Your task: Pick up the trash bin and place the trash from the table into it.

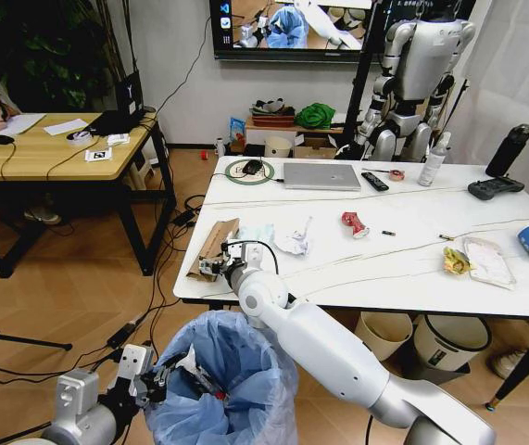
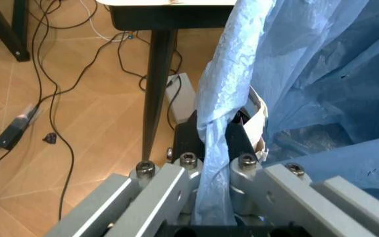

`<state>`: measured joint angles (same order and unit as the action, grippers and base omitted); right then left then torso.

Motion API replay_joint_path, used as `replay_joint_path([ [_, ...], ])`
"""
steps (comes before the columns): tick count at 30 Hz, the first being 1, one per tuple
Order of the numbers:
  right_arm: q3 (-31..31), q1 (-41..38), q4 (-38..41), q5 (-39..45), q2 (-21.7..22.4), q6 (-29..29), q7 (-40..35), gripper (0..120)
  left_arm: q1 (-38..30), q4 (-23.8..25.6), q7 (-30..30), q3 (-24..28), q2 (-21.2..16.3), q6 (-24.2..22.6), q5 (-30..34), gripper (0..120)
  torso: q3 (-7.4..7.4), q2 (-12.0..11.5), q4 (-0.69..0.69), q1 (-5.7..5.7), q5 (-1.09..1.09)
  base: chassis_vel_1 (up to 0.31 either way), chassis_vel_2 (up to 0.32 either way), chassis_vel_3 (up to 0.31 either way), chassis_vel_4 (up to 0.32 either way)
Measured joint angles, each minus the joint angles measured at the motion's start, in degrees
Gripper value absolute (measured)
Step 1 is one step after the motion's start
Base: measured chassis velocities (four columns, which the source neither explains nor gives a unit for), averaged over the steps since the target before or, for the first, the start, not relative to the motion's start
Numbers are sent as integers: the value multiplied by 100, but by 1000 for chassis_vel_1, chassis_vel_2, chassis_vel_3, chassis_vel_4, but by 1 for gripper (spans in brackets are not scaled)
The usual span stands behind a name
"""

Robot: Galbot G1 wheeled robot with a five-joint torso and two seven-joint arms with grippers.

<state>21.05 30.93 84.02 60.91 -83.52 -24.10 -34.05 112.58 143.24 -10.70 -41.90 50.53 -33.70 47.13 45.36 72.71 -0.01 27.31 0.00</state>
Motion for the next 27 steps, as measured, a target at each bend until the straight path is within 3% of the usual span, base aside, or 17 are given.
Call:
replay_joint_path([
  [15, 79, -44, -46, -13, -57, 14, 60, 100, 9, 0, 1, -9, 10, 5, -5, 0, 0, 0, 0, 0, 0, 0, 0, 0, 0],
  [27, 143, 3, 37, 5, -24, 78, 108, 53, 20, 0, 2, -4, 14, 7, -12, 0, 0, 0, 0, 0, 0, 0, 0, 0, 0],
])
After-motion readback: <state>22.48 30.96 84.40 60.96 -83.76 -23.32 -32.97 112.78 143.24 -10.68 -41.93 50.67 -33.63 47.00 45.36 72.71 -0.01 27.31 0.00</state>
